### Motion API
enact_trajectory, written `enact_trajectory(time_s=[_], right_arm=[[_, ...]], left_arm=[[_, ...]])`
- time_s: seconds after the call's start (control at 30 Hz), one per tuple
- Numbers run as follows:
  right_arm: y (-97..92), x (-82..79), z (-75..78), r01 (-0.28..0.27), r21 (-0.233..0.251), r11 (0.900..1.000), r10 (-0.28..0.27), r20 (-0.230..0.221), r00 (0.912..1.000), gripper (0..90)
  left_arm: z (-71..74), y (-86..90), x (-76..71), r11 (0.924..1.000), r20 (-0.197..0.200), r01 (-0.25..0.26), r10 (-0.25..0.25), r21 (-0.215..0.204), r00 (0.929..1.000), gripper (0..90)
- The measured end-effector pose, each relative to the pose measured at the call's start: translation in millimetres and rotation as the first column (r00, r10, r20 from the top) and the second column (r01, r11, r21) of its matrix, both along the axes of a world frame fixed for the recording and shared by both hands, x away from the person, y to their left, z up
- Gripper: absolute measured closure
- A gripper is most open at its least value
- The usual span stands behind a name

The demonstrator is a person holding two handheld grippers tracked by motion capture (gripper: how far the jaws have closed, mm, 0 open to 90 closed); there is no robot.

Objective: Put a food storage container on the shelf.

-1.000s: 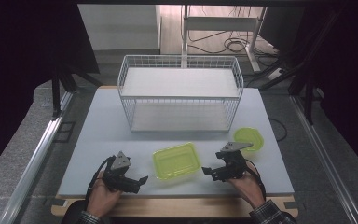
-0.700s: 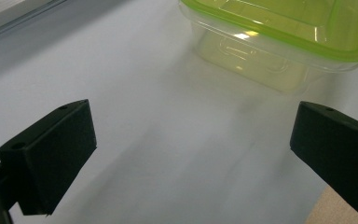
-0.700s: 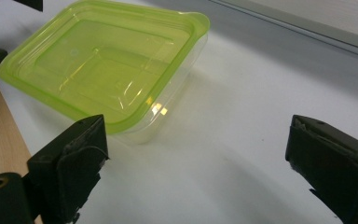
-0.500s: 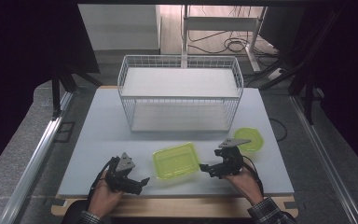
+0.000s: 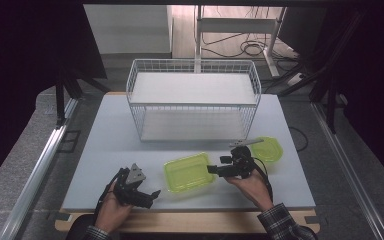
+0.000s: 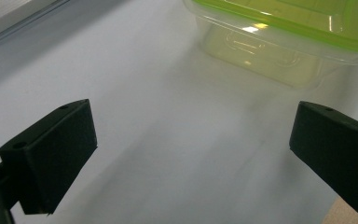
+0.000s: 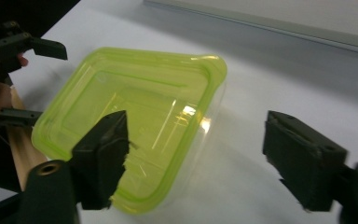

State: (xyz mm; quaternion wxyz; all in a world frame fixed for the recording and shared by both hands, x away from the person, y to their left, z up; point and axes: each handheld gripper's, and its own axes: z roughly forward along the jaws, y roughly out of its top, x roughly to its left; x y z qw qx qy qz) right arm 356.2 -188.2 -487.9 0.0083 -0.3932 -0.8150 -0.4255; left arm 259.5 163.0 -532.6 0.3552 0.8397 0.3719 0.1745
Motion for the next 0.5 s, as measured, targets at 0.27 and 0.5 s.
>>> enact_trajectory(time_s=[0.27,0.5], right_arm=[[8.7,15.5,-7.4,-0.032,0.019,0.9993,0.034,-0.075,0.9966,44.5],[7.6,26.2,-16.3,-0.026,0.050,0.9984,0.035,-0.178,0.9834,59.4]], left_arm=[[-0.3,-0.7,-0.4,0.9999,0.001,0.007,-0.007,0.012,1.0000,0.5],[-1.1,-2.6,-1.0,0.9995,-0.001,0.017,-0.017,0.028,0.9999,0.7]])
